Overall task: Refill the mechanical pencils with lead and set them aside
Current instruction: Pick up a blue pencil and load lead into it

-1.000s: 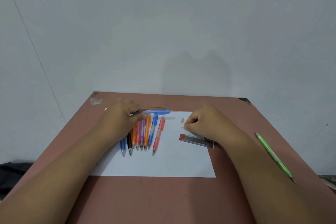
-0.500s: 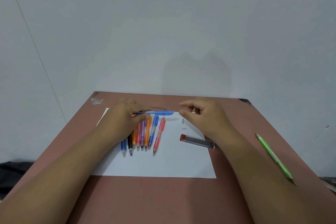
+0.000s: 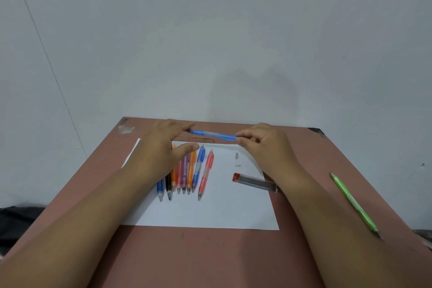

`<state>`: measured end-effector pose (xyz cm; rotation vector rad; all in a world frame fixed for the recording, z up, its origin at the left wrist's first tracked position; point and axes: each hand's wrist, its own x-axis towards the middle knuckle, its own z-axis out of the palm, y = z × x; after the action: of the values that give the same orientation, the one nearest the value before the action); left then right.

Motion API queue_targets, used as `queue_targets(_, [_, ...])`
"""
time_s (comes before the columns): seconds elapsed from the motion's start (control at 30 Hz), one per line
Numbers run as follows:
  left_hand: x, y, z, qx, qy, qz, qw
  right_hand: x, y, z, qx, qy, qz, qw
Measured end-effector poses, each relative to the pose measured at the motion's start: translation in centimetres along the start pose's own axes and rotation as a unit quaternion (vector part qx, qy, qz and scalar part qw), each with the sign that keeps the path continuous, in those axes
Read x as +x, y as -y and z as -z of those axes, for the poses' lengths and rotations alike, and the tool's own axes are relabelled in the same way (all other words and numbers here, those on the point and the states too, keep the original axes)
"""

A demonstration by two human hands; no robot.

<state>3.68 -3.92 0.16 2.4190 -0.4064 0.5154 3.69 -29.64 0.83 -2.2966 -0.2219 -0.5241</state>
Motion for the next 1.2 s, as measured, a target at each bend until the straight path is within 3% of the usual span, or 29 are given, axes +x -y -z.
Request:
queue_targets(0.27, [0.0,-0.1,-0.1,0.021,0.045,0.021,0.999,0.6,-2.3,0.6,-0.039,0.03,-0.102,0.994])
queue_targets(0.7, [0.1,0.4,-0.4,0.011,0.066,0.016,0.998,0.5,-2.0,0.3,-0.136,0.077,-0.089,0.984])
queue_targets(0.8, [0.1,0.4,-0.4,0.004,0.065,0.017,0.998,0.2,-0.8,1.5,-0.09,0.066,-0.087,0.99])
queue_targets(1.07, [0.1,0.3,-0.3,0.01,0.07,0.018,0.997,-1.1,1.9,4.0,-0.112,0.255,-0.103,0.955])
queue_targets(1.2, [0.0,0.2,-0.2,0.004,0.073,0.021,0.997,-1.2,1.8,3.9,-0.144,0.294,-0.094,0.94])
